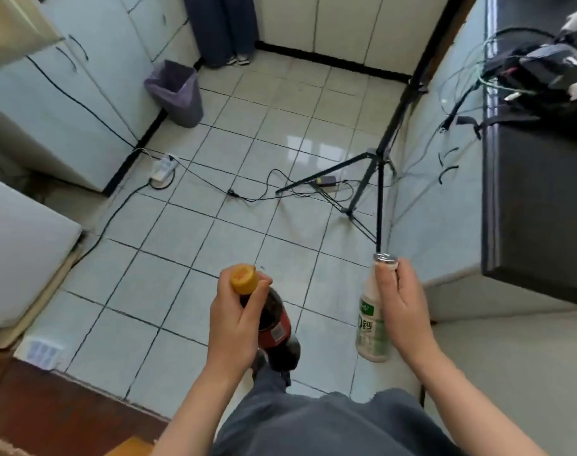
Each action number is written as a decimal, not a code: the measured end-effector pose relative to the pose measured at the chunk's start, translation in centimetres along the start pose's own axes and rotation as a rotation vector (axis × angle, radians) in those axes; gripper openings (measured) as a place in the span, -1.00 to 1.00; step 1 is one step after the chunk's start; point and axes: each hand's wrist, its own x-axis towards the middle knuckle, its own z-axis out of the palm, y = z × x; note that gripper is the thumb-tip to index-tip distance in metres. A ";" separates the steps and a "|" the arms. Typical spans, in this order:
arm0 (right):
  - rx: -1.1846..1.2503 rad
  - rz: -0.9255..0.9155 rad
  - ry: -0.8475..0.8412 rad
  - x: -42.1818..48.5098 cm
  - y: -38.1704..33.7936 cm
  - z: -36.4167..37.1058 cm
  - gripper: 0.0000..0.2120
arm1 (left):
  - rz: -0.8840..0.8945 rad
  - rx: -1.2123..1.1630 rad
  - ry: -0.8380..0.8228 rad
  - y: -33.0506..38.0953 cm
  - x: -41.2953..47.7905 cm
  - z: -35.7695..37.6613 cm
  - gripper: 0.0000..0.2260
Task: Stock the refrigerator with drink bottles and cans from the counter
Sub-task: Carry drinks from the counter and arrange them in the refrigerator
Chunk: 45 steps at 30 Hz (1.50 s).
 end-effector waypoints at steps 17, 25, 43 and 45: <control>-0.068 -0.250 -0.588 13.7 -14.5 30.2 -0.92 | -0.153 -0.076 0.623 -5.7 14.6 -23.4 -0.86; -0.063 -0.294 -0.827 23.8 -23.4 45.6 -0.97 | -0.156 -0.086 0.786 -6.0 27.2 -32.2 -0.89; 0.013 -0.526 -1.017 28.6 -38.9 74.0 -0.85 | -0.223 -0.148 1.187 -9.8 39.7 -51.8 -0.85; 0.030 -0.563 -0.894 28.2 -40.4 76.4 -0.88 | -0.214 -0.151 1.163 -10.6 40.7 -55.2 -0.84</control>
